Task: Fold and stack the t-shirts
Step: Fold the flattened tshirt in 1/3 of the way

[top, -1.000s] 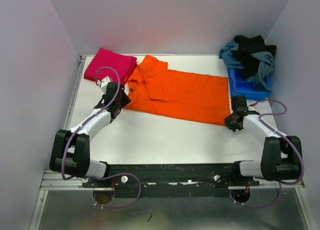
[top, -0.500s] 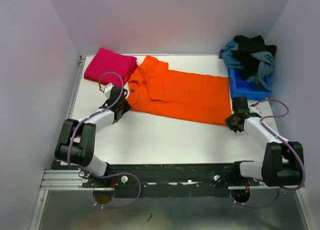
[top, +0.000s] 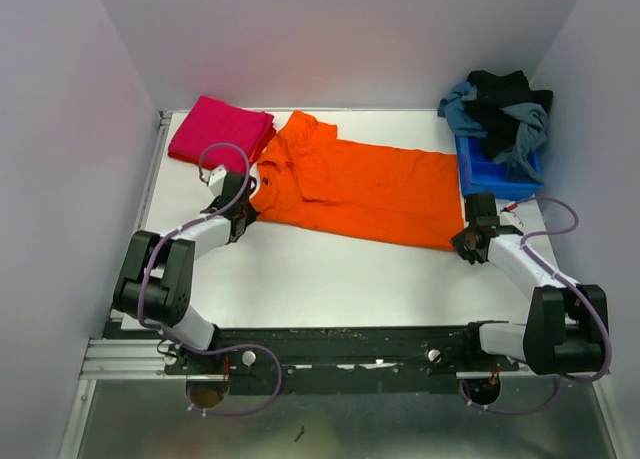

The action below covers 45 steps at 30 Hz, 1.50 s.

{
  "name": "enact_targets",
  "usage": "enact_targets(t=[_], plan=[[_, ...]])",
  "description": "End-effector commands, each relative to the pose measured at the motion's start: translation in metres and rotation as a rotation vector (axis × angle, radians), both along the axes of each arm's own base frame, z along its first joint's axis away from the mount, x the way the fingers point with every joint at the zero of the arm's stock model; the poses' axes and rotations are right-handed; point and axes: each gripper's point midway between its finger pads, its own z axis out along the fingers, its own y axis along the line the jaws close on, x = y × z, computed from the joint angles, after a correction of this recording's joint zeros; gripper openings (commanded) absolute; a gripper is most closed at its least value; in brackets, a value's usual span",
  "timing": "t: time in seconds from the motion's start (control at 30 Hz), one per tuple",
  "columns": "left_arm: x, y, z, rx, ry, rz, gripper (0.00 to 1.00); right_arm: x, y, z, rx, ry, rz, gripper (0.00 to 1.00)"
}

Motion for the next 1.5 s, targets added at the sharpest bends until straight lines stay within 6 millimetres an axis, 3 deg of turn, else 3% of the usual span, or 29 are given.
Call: enact_targets(t=[0.0, 0.2, 0.27, 0.33, 0.37, 0.4, 0.5, 0.73, 0.93, 1.1, 1.2, 1.37, 1.47], plan=[[-0.003, 0.024, 0.022, 0.088, -0.047, 0.068, 0.0, -0.008, -0.014, 0.005, -0.063, 0.011, -0.023, 0.01], [-0.016, 0.037, 0.032, 0.136, -0.045, 0.094, 0.0, -0.016, -0.016, 0.008, -0.077, 0.021, -0.019, 0.01], [-0.017, 0.031, 0.033, 0.104, -0.057, 0.066, 0.0, -0.018, -0.015, 0.007, -0.071, 0.025, -0.01, 0.01], [-0.019, 0.014, 0.028, 0.022, -0.047, 0.012, 0.41, -0.019, -0.012, 0.002, -0.06, 0.031, -0.003, 0.01], [-0.02, 0.005, 0.026, -0.027, -0.04, -0.004, 0.53, -0.018, -0.011, 0.002, -0.053, 0.029, -0.002, 0.01], [-0.023, -0.002, 0.022, -0.072, -0.032, -0.012, 0.61, -0.017, -0.01, 0.001, -0.047, 0.028, -0.001, 0.01], [-0.026, -0.014, 0.017, -0.172, -0.054, 0.006, 0.63, -0.015, -0.007, 0.001, -0.032, 0.03, 0.003, 0.01], [-0.021, -0.022, 0.008, -0.279, -0.086, 0.055, 0.56, -0.01, -0.006, 0.004, -0.029, 0.017, 0.011, 0.01], [-0.012, -0.018, 0.003, -0.327, -0.112, 0.113, 0.52, -0.008, -0.004, 0.002, -0.019, 0.019, 0.015, 0.01], [-0.007, -0.013, -0.012, -0.33, -0.095, 0.149, 0.52, -0.006, -0.004, 0.003, -0.021, 0.018, 0.017, 0.01], [0.0, -0.011, -0.015, -0.327, -0.103, 0.161, 0.46, -0.005, -0.004, 0.004, -0.018, 0.016, 0.02, 0.01], [0.004, 0.002, -0.013, -0.291, -0.117, 0.19, 0.19, -0.004, -0.003, 0.007, -0.017, 0.01, 0.022, 0.01], [0.013, -0.004, -0.011, -0.318, -0.142, 0.163, 0.0, -0.004, -0.003, 0.007, -0.015, 0.008, 0.018, 0.01]])
